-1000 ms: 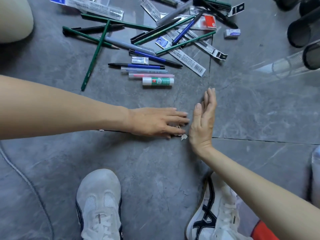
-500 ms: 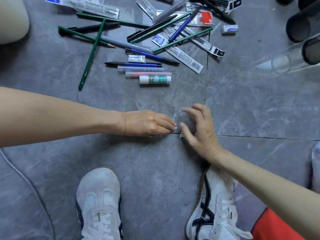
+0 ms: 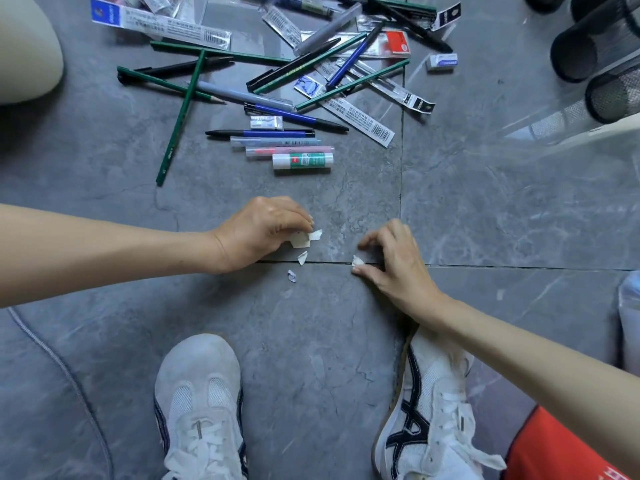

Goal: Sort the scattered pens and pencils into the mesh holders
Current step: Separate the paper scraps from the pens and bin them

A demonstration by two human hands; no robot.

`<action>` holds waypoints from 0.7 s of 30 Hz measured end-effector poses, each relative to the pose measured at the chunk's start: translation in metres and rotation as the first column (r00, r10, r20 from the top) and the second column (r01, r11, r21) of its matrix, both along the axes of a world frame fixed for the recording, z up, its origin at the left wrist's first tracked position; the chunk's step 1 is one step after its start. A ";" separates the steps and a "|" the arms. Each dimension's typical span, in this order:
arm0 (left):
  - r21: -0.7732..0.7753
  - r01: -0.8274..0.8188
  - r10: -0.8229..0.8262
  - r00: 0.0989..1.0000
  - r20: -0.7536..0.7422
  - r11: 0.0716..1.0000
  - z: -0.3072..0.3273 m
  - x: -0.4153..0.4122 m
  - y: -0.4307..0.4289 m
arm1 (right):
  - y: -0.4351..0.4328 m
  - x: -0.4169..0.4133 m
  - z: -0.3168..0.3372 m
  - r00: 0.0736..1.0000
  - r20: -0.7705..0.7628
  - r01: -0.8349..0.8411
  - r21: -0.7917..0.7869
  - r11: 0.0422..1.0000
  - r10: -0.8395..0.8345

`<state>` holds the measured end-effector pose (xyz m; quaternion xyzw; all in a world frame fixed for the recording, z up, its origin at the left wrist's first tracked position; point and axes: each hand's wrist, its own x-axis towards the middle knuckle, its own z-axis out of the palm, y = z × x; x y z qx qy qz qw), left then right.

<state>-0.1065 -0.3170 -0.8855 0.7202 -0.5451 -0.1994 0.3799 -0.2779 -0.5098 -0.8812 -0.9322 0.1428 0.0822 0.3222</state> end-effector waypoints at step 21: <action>0.401 -0.688 0.774 0.389 -0.499 0.605 0.076 0.045 0.017 | 0.087 0.131 0.049 0.982 0.071 0.140 0.369 0.919 -0.178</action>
